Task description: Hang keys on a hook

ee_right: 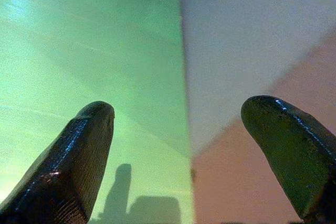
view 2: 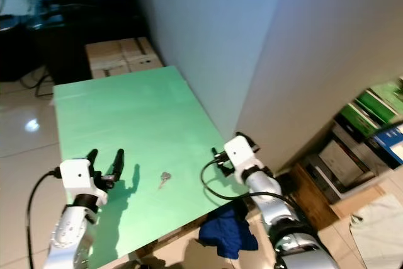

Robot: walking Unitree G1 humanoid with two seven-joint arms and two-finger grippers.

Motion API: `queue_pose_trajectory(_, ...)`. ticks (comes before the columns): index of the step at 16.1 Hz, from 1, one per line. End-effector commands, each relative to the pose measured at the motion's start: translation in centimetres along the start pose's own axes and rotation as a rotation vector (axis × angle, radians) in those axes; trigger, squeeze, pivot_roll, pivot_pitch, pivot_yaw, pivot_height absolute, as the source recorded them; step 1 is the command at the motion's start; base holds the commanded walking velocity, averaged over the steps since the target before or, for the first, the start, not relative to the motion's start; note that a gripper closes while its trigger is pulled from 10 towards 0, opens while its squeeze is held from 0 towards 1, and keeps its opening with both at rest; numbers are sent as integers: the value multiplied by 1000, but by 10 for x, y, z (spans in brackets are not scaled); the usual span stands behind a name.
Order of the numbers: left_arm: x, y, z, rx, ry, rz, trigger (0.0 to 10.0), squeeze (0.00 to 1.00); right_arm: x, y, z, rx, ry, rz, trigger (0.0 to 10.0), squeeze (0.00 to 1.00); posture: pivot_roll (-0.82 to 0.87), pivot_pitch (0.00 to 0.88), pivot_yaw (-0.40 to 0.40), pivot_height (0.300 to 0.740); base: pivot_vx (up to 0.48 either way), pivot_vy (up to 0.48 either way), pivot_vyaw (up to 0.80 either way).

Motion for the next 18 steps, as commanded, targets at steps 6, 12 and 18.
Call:
queue_pose_trajectory(6, -1, -4, 24, -238, -232, 70, 10000, 0, 36, -11, 1, -122, 119, 190, 10000, 0, -1, 0, 26, 740, 0, 0, 0)
queue_pose_trajectory(12, -31, 30, 50, -460, -487, 68, 10000, 0, 70, 24, -31, -279, 210, 170, 10000, 0, -160, 9, 141, 740, 0, 0, 0)
queue_pose_trajectory(18, -60, 28, 47, -419, -607, 122, 10000, 0, 84, 32, -70, -323, 192, 180, 10000, 0, -269, 81, 171, 740, 0, 0, 0)
Point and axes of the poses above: a point about 5 cm out from each wrist's last joint towards the gripper, its own z axis pointing out of the wrist towards the gripper, its own x axis along the axis of the wrist's last joint, y = z × x, the point moved 5 cm from there along z, pointing out of the wrist towards the gripper, and after that the axes turned 14 degrees about -z, right-handed, at the moved point
